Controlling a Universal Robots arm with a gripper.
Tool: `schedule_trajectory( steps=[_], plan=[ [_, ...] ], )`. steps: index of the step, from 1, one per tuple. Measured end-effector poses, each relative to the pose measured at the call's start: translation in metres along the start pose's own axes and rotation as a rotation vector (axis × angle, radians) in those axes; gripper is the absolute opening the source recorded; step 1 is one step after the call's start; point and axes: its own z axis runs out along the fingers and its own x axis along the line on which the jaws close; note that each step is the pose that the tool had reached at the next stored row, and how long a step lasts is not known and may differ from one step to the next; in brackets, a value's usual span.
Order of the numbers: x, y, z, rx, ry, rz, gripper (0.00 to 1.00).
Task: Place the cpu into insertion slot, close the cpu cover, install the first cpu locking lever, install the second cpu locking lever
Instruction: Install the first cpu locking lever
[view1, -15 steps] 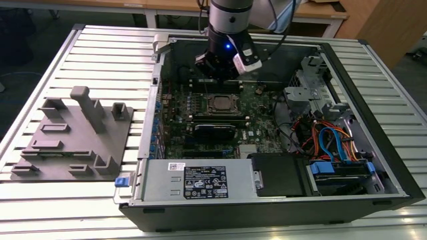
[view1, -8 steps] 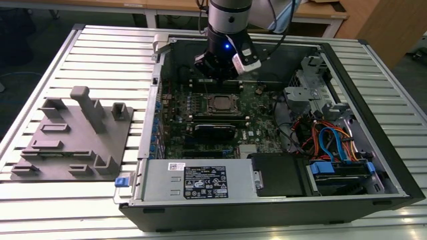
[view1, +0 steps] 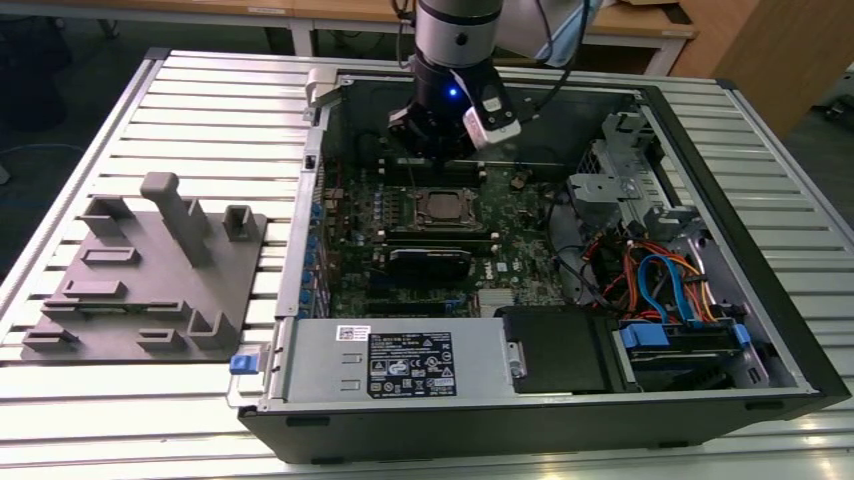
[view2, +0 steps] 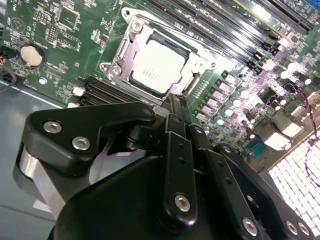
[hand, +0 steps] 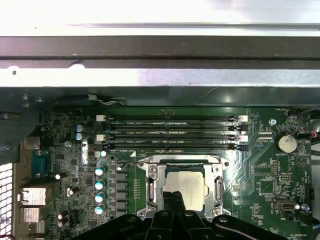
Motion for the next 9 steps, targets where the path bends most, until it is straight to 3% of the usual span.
schedule_trajectory(
  steps=[9],
  plan=[
    [0.0233,0.002,0.0001,0.0,-0.0006,0.0,0.1]
  ],
)
